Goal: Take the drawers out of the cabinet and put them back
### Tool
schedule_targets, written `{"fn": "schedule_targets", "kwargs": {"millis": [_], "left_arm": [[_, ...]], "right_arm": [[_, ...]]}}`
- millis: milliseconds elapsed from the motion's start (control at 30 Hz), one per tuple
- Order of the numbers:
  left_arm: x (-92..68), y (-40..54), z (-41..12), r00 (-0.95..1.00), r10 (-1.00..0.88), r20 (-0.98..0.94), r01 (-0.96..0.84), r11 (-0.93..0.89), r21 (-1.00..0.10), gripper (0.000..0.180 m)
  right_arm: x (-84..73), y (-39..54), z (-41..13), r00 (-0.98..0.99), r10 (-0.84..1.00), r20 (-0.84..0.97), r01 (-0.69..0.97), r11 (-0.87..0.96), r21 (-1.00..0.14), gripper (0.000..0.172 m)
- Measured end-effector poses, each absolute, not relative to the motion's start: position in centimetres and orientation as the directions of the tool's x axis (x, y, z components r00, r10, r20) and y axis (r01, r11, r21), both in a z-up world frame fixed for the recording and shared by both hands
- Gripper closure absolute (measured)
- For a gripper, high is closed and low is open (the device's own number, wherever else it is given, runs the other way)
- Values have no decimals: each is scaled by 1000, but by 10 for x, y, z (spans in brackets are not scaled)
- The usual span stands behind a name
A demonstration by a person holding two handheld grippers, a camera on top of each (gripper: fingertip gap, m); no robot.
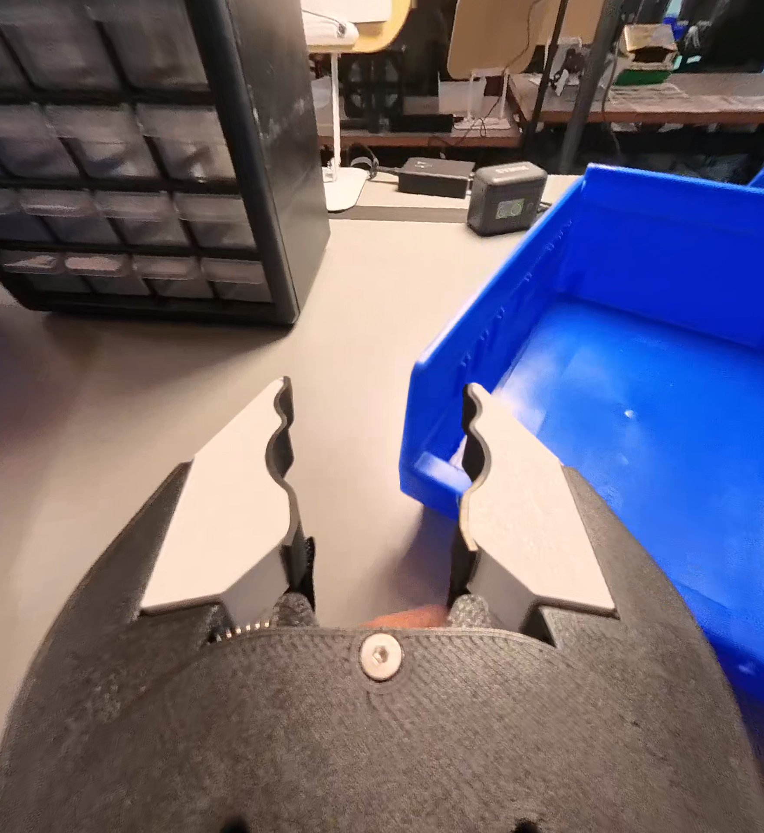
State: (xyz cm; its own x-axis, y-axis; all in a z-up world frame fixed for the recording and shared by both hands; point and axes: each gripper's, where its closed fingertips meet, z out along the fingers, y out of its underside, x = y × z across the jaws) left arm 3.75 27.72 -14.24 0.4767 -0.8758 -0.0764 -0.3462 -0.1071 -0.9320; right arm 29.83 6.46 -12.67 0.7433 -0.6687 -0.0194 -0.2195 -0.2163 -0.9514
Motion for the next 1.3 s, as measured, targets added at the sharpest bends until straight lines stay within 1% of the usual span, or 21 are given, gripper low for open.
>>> {"fn": "schedule_targets", "kwargs": {"millis": [133, 433, 500, 767, 900, 967, 1000, 1067, 1100, 1133, 1167, 1200, 1233, 1300], "left_arm": [[35, 288, -141, 496, -866, -61, -327, -122, -937, 125], [31, 294, -140, 502, -861, -81, -324, -101, -941, 127], [31, 294, -141, 496, -864, -89, -328, -91, -940, 131], [16, 310, -141, 508, -853, -120, -349, -77, -934, 154], [-12, 344, -142, 578, -807, -119, -344, -109, -933, 169], [-25, 357, -141, 604, -790, -107, -333, -128, -934, 169], [-28, 359, -141, 598, -796, -95, -327, -134, -935, 164], [-28, 357, -145, 570, -817, -91, -343, -136, -929, 149], [-28, 358, -148, 566, -817, -111, -363, -126, -923, 148], [-28, 359, -150, 568, -812, -138, -379, -109, -919, 149], [-27, 361, -151, 571, -805, -162, -391, -93, -916, 153], [-28, 365, -152, 578, -795, -186, -401, -78, -913, 166], [-28, 369, -151, 580, -787, -211, -413, -61, -909, 169], [-31, 378, -151, 584, -776, -240, -431, -46, -901, 171]], "right_arm": [[310, 71, -130, 727, -686, -28, -231, -206, -951, 112], [322, 60, -136, 702, -711, -31, -244, -199, -949, 138], [325, 57, -138, 698, -716, -31, -245, -197, -949, 144], [324, 39, -138, 701, -712, -29, -234, -192, -953, 151], [323, 5, -137, 671, -741, -3, -217, -192, -957, 157], [325, -16, -136, 643, -766, 2, -214, -182, -960, 161], [326, -24, -135, 630, -777, 7, -212, -180, -961, 163], [327, -33, -135, 626, -779, 7, -210, -177, -962, 162], [328, -32, -135, 635, -773, 3, -213, -179, -960, 160], [329, -31, -135, 639, -770, 5, -214, -184, -959, 156], [330, -30, -134, 639, -769, 14, -207, -190, -960, 155], [333, -28, -133, 637, -770, 26, -200, -198, -960, 155], [336, -27, -133, 631, -775, 38, -197, -207, -958, 156], [343, -24, -134, 634, -771, 51, -193, -221, -956, 164]]}}
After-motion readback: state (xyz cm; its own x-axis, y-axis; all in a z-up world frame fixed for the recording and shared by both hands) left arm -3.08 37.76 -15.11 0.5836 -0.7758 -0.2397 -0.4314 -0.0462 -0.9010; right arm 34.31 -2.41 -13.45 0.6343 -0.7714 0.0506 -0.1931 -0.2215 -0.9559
